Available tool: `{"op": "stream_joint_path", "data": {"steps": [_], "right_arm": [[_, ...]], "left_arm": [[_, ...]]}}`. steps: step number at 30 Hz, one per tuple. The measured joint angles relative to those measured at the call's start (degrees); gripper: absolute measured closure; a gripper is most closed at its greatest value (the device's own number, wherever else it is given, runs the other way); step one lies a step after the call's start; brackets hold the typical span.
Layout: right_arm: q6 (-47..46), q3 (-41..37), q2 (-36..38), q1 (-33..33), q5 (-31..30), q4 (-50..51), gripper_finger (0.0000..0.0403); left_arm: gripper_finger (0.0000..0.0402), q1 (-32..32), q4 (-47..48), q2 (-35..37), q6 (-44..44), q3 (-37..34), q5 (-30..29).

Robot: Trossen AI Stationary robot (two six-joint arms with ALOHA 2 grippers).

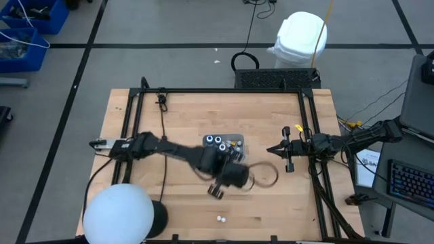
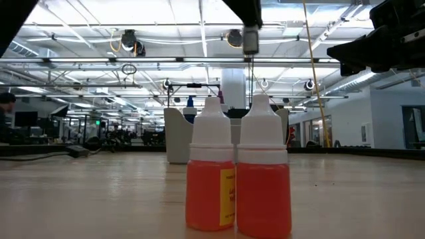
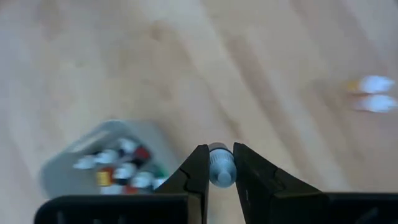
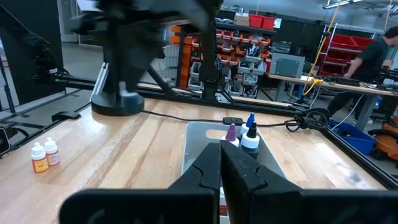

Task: Pick & Place food coloring
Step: Put the small black food coloring bottle into the gray bin

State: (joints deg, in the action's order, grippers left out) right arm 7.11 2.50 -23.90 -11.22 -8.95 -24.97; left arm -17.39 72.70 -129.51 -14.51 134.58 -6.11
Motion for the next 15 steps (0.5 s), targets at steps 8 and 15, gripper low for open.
{"op": "stream_joint_path", "data": {"steps": [8,15], "right_arm": [[1.3,0.0,0.0,0.0,0.0,0.0,0.0403],[3.9,0.0,0.0,0.0,-2.3,-0.3,0.0403]], "left_arm": [[0.0343,9.4,-5.0,-0.2,-7.3,0.0,0.2],[0.0342,16.2,-9.8,-3.7,-10.3,0.0,4.0]]}}
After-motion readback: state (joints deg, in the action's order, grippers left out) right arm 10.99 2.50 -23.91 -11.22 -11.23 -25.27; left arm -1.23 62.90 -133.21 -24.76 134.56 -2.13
